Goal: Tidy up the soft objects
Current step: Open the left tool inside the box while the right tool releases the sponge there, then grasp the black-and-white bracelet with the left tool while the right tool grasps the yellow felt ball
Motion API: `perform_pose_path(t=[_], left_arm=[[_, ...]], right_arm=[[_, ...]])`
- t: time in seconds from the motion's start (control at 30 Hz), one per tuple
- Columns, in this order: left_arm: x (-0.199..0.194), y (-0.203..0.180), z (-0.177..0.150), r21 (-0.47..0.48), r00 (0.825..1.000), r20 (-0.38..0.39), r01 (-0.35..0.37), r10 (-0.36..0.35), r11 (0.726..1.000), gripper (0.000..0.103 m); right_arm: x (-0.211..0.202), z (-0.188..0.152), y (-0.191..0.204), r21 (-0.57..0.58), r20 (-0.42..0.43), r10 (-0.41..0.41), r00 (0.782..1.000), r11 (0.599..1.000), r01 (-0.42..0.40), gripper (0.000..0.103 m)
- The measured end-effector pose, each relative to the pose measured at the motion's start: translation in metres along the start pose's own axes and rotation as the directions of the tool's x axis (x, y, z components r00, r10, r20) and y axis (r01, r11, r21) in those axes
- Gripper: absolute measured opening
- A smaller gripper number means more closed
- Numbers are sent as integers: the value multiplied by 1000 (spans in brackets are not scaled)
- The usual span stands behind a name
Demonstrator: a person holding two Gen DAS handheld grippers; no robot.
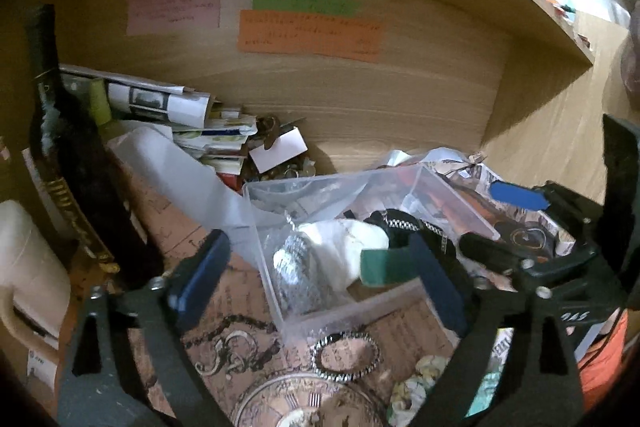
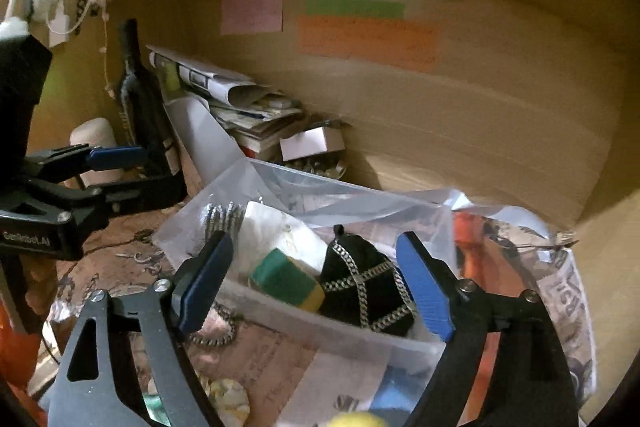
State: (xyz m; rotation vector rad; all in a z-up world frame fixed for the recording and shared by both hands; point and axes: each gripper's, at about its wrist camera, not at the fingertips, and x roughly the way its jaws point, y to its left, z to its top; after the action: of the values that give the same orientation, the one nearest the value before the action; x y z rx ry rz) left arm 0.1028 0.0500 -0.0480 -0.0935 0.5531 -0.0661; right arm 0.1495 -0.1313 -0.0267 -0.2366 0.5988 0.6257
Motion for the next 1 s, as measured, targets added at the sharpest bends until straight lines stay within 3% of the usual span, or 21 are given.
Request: perform_pose_path(t=[0.17, 0.4, 0.7, 0.87, 0.93, 1.0], left_arm=[[5, -3, -23, 26, 997, -77, -9, 11, 1000, 97], [25, -10, -55, 45, 980, -199, -10, 18, 999, 97], [61, -16, -84, 11, 940, -342, 1, 3, 1000, 97], [72, -18, -88, -33, 925, -378, 25, -36, 999, 96], [75, -19, -88, -35, 924, -382, 22, -34, 999, 92], [77, -22, -87, -22, 926, -378, 13, -21, 1000, 84]], right_arm=[[-11, -23, -5, 23, -32, -23, 999, 999, 24, 82], [-7, -66, -18, 96, -136, -52, 989, 993, 65, 82], [4, -110, -30, 195, -240, -12, 971, 979, 61, 82], [4, -117, -33, 222, -258, 7, 966, 974, 52, 56], [4, -118, -35, 232, -261, 10, 965, 971, 53, 45], [3, -119, -38, 249, -251, 16, 968, 967, 49, 44]])
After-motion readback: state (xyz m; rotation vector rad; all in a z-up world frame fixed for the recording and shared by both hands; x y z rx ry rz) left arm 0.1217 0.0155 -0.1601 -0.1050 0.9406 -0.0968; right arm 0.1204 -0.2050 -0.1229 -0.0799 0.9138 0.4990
